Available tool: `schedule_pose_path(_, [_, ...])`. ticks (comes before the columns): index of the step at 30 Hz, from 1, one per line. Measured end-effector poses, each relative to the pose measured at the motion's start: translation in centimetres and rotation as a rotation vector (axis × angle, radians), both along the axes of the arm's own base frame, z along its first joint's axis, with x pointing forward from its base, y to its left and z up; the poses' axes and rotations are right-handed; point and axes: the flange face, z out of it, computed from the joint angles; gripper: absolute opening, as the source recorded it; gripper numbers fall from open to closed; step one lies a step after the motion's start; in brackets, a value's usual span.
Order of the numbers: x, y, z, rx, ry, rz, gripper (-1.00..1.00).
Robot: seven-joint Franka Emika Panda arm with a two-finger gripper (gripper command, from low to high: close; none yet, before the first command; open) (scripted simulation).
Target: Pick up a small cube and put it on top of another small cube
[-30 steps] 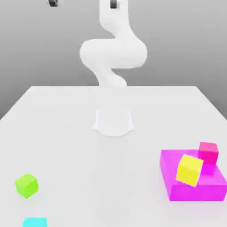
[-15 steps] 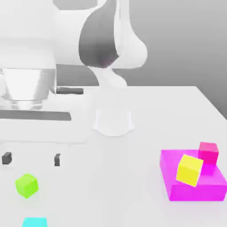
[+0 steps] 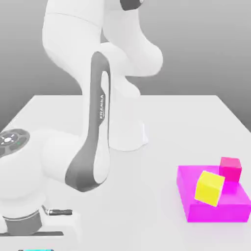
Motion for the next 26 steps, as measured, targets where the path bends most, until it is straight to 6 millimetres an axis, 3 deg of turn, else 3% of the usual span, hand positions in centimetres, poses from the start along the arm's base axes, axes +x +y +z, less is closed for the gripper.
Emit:
schedule_pose_path(3, [0.0,0.0,-0.1,0.000,0.000,0.000,-1.00])
schedule_pose_path(7, [-0.2,-0.1,4.9,0.000,0.000,-0.002,-1.00])
schedule_pose_path(10, [-3.6,-2.5,7.2,-0.018,0.006,-0.062,-1.00])
schedule_pose_path(17, [-14.3,-6.9,10.3,-0.009,0.003,-0.246,-1.00])
schedule_pose_path(19, [-15.6,-7.2,9.1,-0.001,0.000,-0.268,-1.00])
schedule_pose_path(22, [-15.9,-7.2,5.8,0.001,0.000,-0.273,-1.00])
schedule_pose_path(23, [-16.0,-7.2,4.7,0.001,0.000,-0.274,1.00])
schedule_pose_path(26, [-16.0,-7.2,4.7,0.001,0.000,-0.274,1.00])
